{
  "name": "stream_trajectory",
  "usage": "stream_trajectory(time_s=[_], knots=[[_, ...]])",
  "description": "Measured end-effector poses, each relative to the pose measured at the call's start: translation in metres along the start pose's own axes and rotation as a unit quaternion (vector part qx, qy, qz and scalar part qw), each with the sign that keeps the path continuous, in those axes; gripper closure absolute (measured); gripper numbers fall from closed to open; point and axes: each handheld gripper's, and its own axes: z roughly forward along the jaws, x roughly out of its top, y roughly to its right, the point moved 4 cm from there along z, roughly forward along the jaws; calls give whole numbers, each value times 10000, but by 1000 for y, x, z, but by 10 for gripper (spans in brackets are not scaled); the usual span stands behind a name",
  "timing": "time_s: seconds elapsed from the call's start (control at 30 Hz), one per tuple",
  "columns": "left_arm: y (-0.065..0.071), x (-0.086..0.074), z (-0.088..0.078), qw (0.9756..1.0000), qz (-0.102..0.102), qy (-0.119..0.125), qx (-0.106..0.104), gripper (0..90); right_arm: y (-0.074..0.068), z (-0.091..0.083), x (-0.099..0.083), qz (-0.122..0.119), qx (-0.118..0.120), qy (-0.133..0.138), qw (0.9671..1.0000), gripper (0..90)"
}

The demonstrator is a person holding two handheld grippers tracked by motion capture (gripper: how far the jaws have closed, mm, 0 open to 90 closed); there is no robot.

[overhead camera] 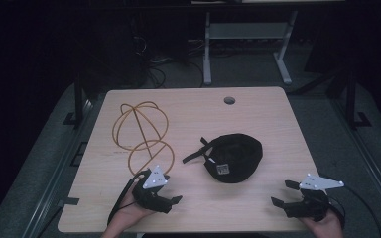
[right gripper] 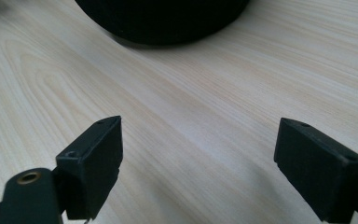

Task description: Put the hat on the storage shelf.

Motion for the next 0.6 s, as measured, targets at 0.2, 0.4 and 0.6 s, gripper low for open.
stream_trajectory(time_s=[0.2,0.4,0.6], knots=[[1,5,-2,9999,8,32,-97,209,3,0,-2,73,19,3,10000,148],[4,18,-4,9996,-4,158,-241,213,4,-6,2,159,12,194,9997,147],[10,36,-5,9988,142,244,-395,220,4,-7,3,162,6,237,9996,145]])
